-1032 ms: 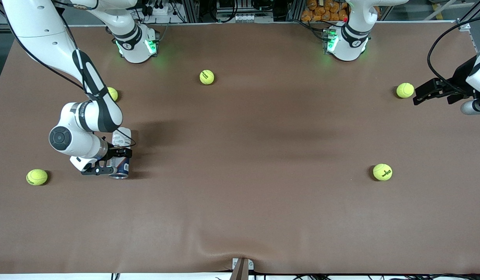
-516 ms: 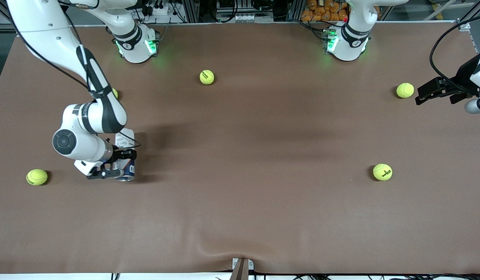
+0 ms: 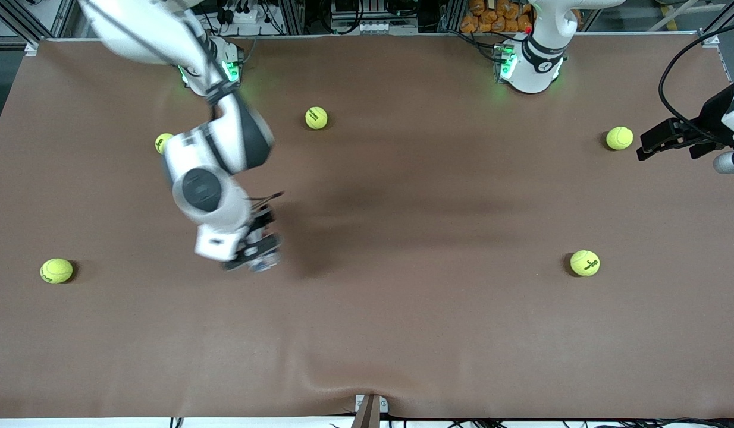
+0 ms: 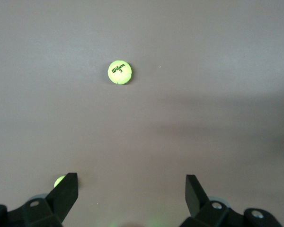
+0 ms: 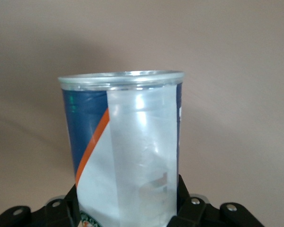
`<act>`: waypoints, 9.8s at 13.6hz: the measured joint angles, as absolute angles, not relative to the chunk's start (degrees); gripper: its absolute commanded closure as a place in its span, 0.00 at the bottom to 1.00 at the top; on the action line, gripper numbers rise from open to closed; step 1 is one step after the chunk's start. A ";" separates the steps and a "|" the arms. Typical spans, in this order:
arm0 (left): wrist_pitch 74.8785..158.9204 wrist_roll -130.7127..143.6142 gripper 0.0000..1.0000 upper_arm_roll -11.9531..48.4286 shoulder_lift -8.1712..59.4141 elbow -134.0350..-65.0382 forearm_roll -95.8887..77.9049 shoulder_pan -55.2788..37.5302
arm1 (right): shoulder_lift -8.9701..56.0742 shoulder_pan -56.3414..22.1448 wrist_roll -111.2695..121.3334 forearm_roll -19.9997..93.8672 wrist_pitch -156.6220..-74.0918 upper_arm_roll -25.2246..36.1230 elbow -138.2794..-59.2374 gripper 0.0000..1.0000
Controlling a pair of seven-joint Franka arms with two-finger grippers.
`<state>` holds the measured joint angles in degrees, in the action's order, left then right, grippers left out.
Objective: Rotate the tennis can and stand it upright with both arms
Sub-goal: 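Lift and carry the can toward the table middle with the right gripper, then lower the can lying down while the left gripper moves toward it, then open and withdraw the right gripper while the left gripper approaches the can, then move the left gripper to the can's open rim end, then close the left gripper on the can's rim, then lift the can and rotate it upright with the left gripper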
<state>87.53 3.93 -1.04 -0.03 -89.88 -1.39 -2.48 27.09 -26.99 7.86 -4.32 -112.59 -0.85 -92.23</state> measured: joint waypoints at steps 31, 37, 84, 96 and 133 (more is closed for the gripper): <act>90.58 -2.42 0.00 -1.18 22.82 -90.47 -46.46 1.03 | 26.81 -43.60 31.42 -9.41 -113.36 0.79 -87.63 0.00; 92.15 -9.54 0.00 -0.97 28.59 -90.27 -55.31 0.73 | 17.99 -28.91 32.16 -9.43 -99.47 1.41 -82.50 0.00; 113.01 -34.24 0.00 1.43 43.03 -89.28 -76.38 -13.84 | -4.88 1.88 0.35 0.32 -85.41 -1.02 -88.76 0.00; 115.39 -44.57 0.00 3.05 46.33 -95.72 -85.79 -18.42 | -4.04 4.47 0.07 0.17 -85.62 -0.25 -87.81 0.00; 112.48 53.21 1.00 4.23 29.24 -77.04 -8.05 -38.18 | 0.62 5.50 -0.02 0.39 -83.75 -0.31 -84.35 0.00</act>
